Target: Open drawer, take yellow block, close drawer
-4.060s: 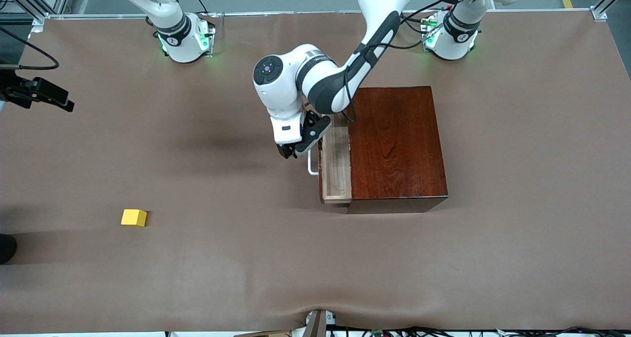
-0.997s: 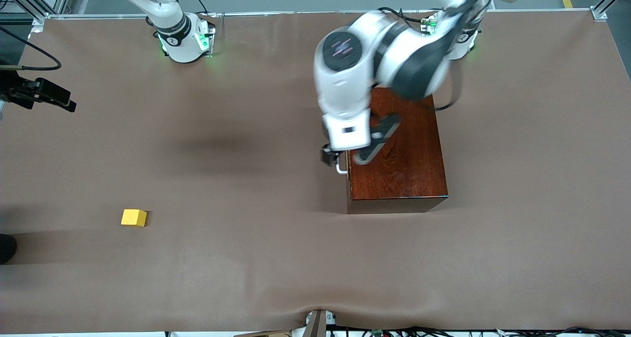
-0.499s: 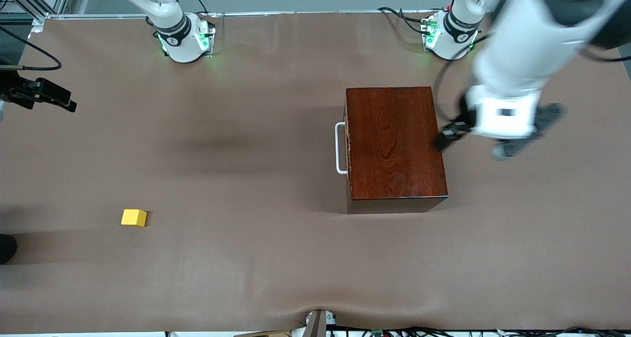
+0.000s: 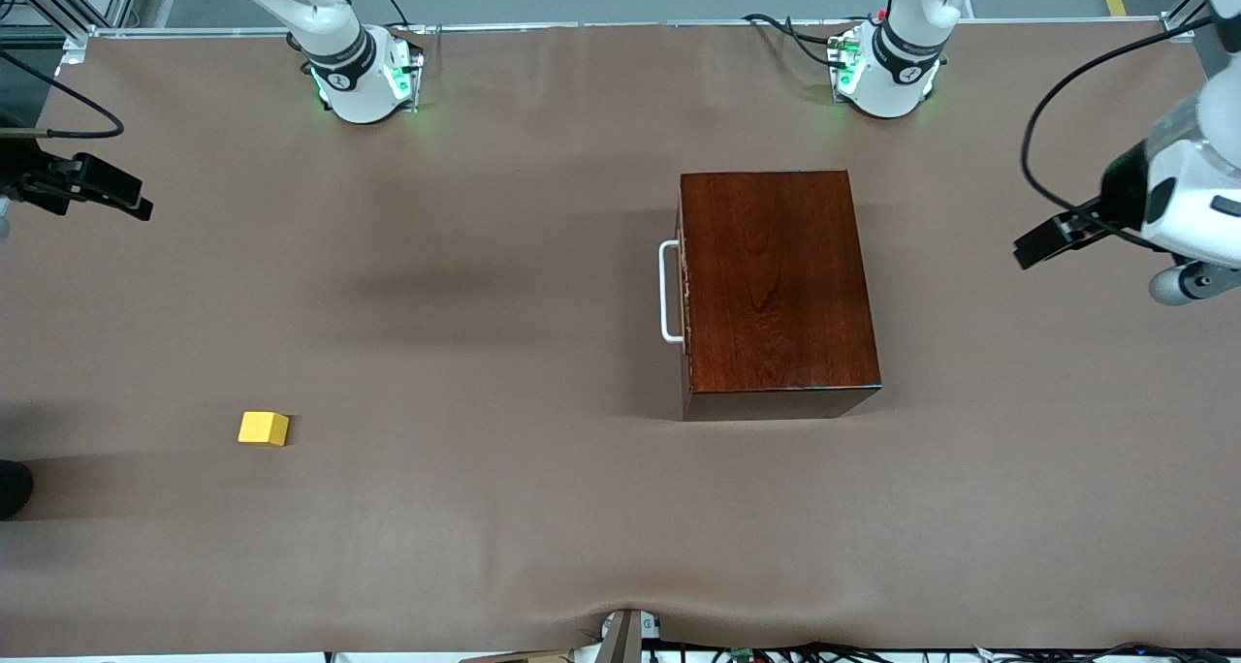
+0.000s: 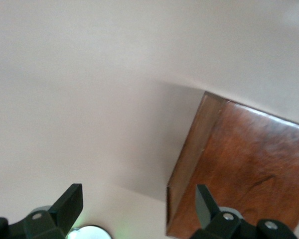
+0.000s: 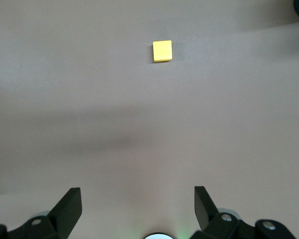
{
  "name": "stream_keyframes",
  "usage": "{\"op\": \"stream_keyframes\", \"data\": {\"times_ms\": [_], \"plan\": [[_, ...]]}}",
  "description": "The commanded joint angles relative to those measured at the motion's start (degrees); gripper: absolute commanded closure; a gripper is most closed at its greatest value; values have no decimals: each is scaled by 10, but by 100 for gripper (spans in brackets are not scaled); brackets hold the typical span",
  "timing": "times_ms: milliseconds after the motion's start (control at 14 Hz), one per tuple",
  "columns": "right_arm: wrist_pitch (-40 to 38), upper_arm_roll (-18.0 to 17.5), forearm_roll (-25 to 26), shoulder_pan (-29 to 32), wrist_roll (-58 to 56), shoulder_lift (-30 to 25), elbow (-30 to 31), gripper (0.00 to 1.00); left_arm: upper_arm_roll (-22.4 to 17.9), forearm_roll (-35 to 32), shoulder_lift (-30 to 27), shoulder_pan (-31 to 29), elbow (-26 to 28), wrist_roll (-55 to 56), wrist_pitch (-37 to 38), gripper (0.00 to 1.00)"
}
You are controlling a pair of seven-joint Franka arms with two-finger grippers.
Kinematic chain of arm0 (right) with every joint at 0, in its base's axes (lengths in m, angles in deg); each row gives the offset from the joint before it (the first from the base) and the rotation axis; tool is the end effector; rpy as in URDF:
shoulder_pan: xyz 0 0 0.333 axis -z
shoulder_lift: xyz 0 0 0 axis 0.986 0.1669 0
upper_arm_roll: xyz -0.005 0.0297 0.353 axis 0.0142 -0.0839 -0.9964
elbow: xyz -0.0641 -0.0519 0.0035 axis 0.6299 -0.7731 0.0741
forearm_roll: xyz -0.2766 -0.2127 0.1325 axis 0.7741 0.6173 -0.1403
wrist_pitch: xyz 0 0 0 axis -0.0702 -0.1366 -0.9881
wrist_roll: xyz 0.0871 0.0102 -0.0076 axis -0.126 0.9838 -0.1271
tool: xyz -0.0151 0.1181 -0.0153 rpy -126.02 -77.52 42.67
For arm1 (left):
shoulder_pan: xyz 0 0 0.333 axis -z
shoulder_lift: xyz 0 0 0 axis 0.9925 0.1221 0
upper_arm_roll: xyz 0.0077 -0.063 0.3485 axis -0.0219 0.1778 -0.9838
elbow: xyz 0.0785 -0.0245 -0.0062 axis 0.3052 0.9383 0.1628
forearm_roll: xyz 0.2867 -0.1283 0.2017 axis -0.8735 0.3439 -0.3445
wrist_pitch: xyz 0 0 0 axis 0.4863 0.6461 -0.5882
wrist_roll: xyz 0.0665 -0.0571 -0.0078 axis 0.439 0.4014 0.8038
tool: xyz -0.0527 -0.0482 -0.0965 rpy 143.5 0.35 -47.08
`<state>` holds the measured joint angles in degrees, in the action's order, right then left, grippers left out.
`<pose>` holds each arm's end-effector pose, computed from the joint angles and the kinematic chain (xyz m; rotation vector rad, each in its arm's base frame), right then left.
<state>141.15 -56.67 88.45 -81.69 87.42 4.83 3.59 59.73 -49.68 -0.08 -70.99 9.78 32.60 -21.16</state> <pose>0.5200 -0.0212 0.6563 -3.1205 0.1380 0.1326 0.5717 -0.0686 0.6518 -3.0421 -0.4906 0.1293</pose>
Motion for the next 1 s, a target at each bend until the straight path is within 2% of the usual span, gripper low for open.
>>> {"op": "stream_keyframes", "data": {"times_ms": [0, 142, 285, 570, 926], "plan": [[2, -2, 5, 1, -5, -7, 4, 0, 56, 4, -91, -76, 129, -69, -58, 0], [3, -2, 6, 1, -5, -7, 4, 0, 128, 0, -156, -151, 214, -111, -96, 0], [3, -2, 6, 1, -5, -7, 4, 0, 155, 0, -195, -174, 250, -116, -96, 0], [4, -2, 7, 1, -5, -6, 4, 0, 154, 7, -206, -174, 234, -128, -83, 0], [4, -2, 8, 3, -5, -6, 4, 0, 153, 9, -179, -173, 177, -146, -70, 0]]}}
